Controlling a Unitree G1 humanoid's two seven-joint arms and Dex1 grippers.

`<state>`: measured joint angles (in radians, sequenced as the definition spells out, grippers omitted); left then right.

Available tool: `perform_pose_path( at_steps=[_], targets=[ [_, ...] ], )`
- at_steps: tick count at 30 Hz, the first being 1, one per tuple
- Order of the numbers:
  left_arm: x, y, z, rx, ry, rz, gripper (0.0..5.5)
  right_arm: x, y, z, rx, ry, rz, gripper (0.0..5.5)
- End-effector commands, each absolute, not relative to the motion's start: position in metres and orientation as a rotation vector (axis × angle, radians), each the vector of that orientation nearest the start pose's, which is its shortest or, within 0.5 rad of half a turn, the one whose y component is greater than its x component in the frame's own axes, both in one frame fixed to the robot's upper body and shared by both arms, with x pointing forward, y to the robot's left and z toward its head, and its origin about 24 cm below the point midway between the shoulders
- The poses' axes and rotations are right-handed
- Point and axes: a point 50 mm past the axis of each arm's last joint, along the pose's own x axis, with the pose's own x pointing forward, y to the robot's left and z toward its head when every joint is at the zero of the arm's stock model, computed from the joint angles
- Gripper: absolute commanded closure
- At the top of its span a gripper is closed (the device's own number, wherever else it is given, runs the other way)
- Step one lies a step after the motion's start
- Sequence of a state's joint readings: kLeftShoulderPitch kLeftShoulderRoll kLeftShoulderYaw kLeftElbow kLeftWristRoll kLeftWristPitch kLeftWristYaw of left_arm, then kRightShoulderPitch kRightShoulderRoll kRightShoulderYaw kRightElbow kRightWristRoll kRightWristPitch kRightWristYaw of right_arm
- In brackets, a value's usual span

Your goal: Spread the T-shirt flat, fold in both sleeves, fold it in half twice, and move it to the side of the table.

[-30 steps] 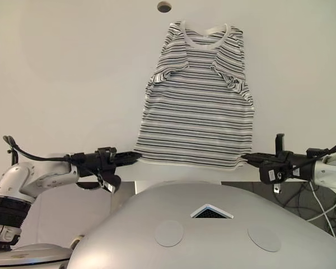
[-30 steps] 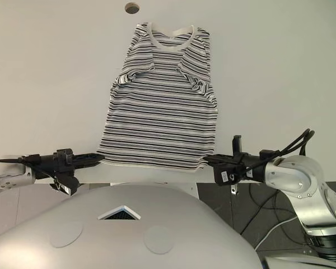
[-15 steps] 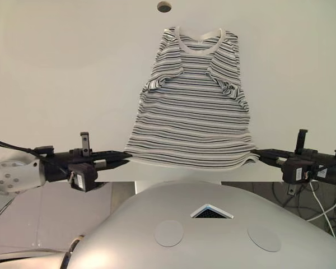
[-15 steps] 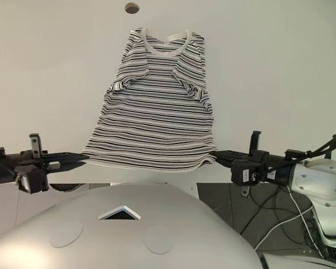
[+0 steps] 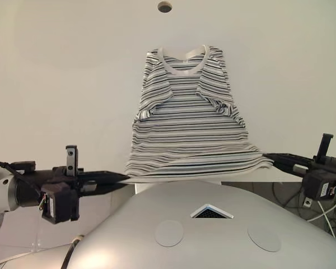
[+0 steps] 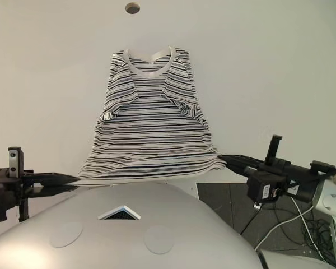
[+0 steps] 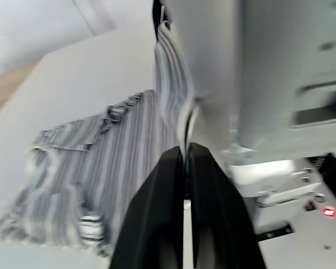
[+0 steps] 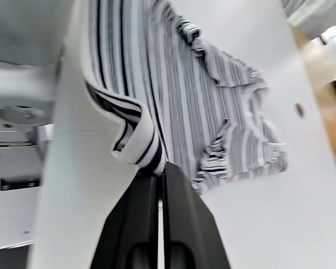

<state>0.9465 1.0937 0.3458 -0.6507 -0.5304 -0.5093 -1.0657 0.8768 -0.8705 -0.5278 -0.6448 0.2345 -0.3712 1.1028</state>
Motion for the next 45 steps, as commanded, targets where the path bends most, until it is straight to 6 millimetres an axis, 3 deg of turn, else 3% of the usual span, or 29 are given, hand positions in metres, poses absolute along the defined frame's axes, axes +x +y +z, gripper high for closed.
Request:
perform_pose_path(
  at_steps=[1, 5, 8, 18, 24, 28, 34, 36, 39, 42, 45],
  targets=[
    [0.125, 0.213, 0.132, 0.827, -0.139, -1.193, 5.50, 0.122, -0.233, 0.143, -0.938, 0.083, 1.073, 5.48],
    [0.170, 0.210, 0.119, 1.066, -0.275, -0.967, 5.50, 0.163, -0.229, 0.135, -0.979, 0.059, 0.958, 5.48],
    [0.197, 0.209, 0.107, 1.148, -0.327, -0.863, 5.50, 0.198, -0.228, 0.129, -0.988, 0.061, 0.859, 5.48],
    [0.252, 0.212, 0.073, 1.212, -0.309, -0.767, 5.50, 0.287, -0.210, 0.105, -0.968, 0.072, 0.756, 5.48],
    [0.277, 0.218, 0.061, 1.263, -0.265, -0.731, 5.50, 0.314, -0.203, 0.084, -0.931, 0.120, 0.770, 5.48],
    [0.297, 0.215, 0.046, 1.278, -0.212, -0.686, 4.70, 0.330, -0.202, 0.066, -0.881, 0.175, 0.744, 5.50],
    [0.295, 0.193, 0.004, 1.321, -0.168, -0.759, 3.53, 0.336, -0.200, 0.038, -0.807, 0.229, 0.656, 4.22],
    [0.296, 0.192, 0.000, 1.313, -0.168, -0.738, 3.18, 0.336, -0.199, 0.032, -0.767, 0.231, 0.632, 4.19],
    [0.300, 0.193, 0.002, 1.273, -0.188, -0.643, 2.73, 0.340, -0.203, 0.026, -0.652, 0.246, 0.527, 4.19],
    [0.309, 0.196, 0.019, 1.193, -0.280, -0.434, 2.19, 0.345, -0.210, 0.030, -0.524, 0.217, 0.372, 4.19],
    [0.310, 0.197, 0.053, 1.017, -0.491, -0.193, 2.19, 0.354, -0.208, 0.061, -0.396, 0.010, 0.292, 4.19]
  ],
)
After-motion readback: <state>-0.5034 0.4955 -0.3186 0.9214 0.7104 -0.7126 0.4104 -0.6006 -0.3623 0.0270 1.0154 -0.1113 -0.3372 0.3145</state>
